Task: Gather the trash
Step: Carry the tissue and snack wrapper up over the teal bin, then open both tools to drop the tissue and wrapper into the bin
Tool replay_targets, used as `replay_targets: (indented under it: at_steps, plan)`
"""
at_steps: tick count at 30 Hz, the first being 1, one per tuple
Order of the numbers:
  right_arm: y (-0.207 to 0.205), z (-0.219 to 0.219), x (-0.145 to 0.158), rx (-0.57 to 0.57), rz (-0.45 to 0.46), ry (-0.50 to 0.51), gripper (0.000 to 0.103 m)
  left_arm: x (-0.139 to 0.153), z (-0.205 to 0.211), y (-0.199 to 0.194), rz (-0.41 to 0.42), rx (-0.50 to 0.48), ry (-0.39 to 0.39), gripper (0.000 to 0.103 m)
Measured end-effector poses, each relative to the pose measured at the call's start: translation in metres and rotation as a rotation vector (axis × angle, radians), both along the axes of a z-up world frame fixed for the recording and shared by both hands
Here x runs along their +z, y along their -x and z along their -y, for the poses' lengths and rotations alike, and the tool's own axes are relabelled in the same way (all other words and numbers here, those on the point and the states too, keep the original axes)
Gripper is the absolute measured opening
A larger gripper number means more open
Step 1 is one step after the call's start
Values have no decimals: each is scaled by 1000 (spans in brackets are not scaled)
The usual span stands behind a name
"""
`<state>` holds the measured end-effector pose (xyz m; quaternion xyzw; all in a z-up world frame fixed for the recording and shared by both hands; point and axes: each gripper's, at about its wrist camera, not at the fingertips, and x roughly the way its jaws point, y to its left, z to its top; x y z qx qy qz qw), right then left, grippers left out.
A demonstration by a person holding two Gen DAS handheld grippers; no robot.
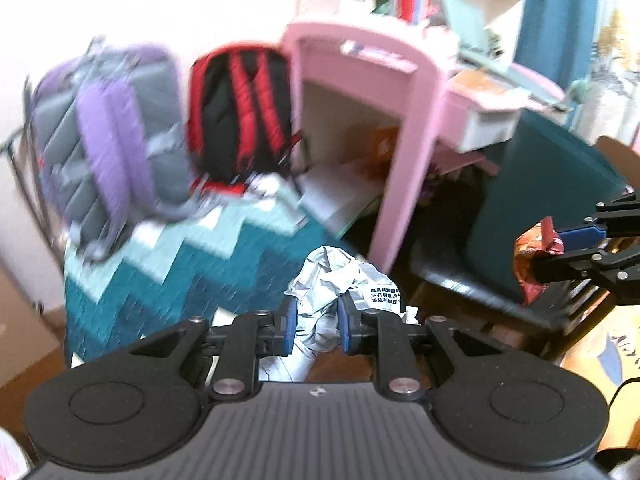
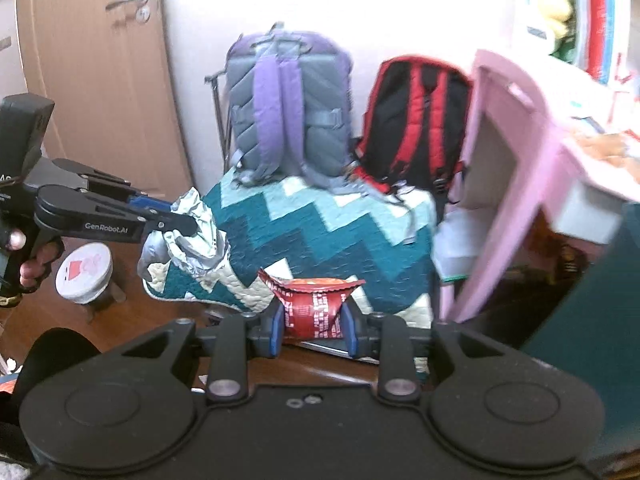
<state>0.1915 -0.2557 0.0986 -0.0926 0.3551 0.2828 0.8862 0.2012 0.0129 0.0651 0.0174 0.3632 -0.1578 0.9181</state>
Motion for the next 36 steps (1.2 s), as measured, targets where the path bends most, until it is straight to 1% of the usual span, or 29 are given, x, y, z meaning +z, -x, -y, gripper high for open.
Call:
replay_targets:
  at_steps: [5,8,10,14,19,21,24,26,28,31,34,36]
  plan:
    - [14,54,44,-68,83,-6,28,48,62,8,89,-84,-10,20]
    - [13,87,60,-129,103,-17,28,71,103,9,128,-147,-5,20]
    - [8,109,68,-176,103,-29,28,84,129,4,140,-187,17,20]
    - [-4,147,78,-258,114,-17,28,108,186,-5,181,-265,20,20]
    - [-21,185,76,-339,121,23,28,131,250,-20,218,-331,35,20]
    - [-28,196,72,-367,113,38,28,135,274,-28,228,-352,37,20]
    - [-39,214,65,-402,90,65,28,134,306,-45,215,-378,44,20]
    - [-46,222,59,-417,75,86,28,131,327,-59,195,-389,46,20]
    - [-52,232,55,-439,68,105,28,128,347,-71,193,-399,40,20]
    - [-60,243,51,-459,52,117,28,122,374,-89,174,-415,34,20]
    - [-69,249,43,-462,29,135,28,114,399,-105,158,-435,26,20]
    - [-74,251,37,-461,12,148,28,105,413,-117,131,-443,27,20]
